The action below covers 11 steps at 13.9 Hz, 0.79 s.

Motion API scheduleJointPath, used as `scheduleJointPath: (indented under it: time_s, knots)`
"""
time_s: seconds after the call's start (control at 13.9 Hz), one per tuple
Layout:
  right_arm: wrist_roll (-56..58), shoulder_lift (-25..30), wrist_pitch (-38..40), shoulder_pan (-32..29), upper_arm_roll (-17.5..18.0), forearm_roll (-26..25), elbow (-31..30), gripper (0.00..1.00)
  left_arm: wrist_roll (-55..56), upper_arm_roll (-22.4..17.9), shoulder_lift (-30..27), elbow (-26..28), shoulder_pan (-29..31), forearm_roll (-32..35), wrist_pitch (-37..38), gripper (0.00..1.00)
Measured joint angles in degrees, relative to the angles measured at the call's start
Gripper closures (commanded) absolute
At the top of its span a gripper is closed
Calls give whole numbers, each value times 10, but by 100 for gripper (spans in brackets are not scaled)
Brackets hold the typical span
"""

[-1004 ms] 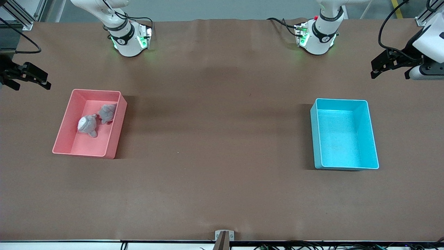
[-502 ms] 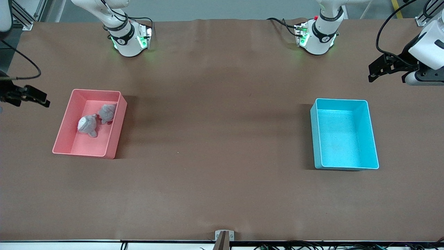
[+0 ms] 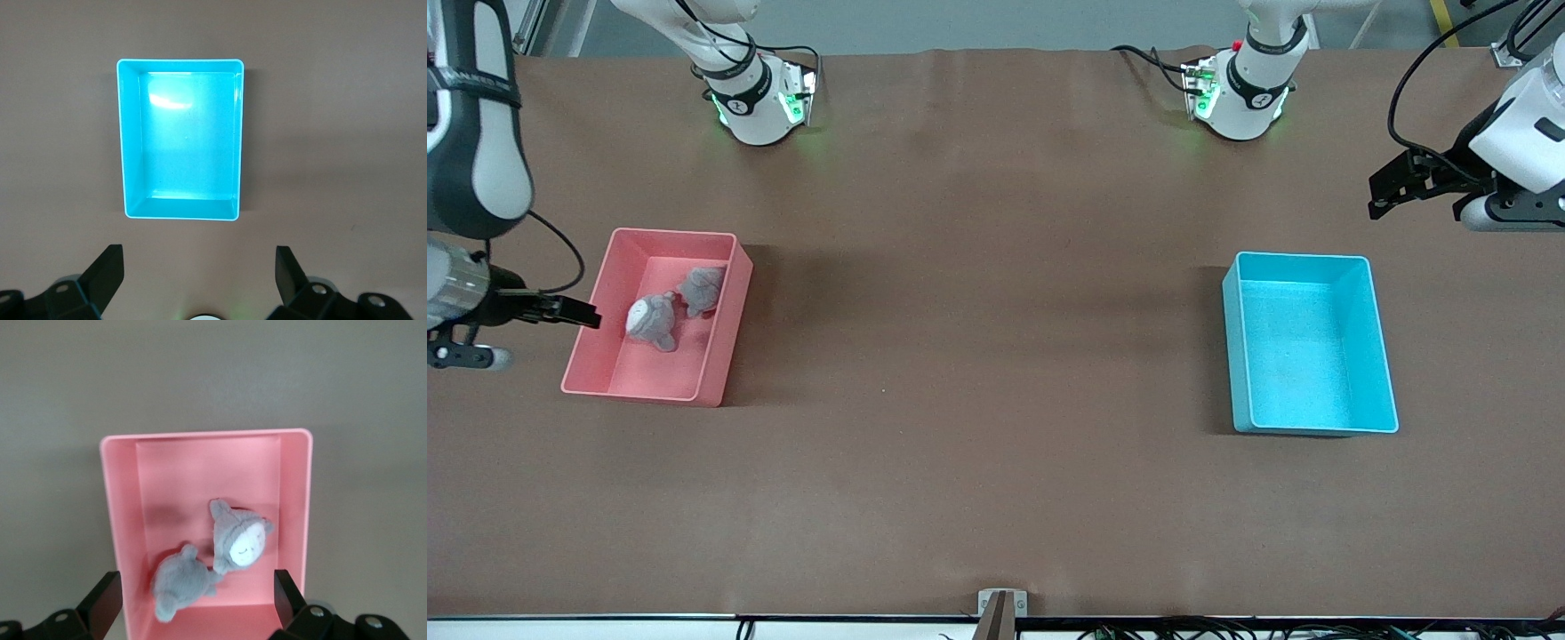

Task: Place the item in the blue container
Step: 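Reach the right gripper into the pink box and grasp a grey plush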

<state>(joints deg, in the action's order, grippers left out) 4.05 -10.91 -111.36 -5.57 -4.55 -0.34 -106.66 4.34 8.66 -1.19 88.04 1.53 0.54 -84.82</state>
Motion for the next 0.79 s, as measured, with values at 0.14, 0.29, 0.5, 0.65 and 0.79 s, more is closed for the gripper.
scheduleJointPath:
  time_s: [0.14,0.29,0.5,0.65,0.79]
  knots:
    - [0,0,-79,-7,0,0,-74,0,0,0,0,0,0,0,0,0]
    - [0,0,-165,-21,-1,0,-146,0,0,0,0,1,0,0,-1,0]
    - [0,0,-274,-36,-1,0,-235,0,0,-1,0,4,0,0,-1,0]
    - [0,0,-305,-38,-1,0,-260,0,0,-1,1,6,0,0,-4,0]
    - [0,-5,-323,-39,-1,0,-267,0,0,-1,3,6,1,0,-10,0]
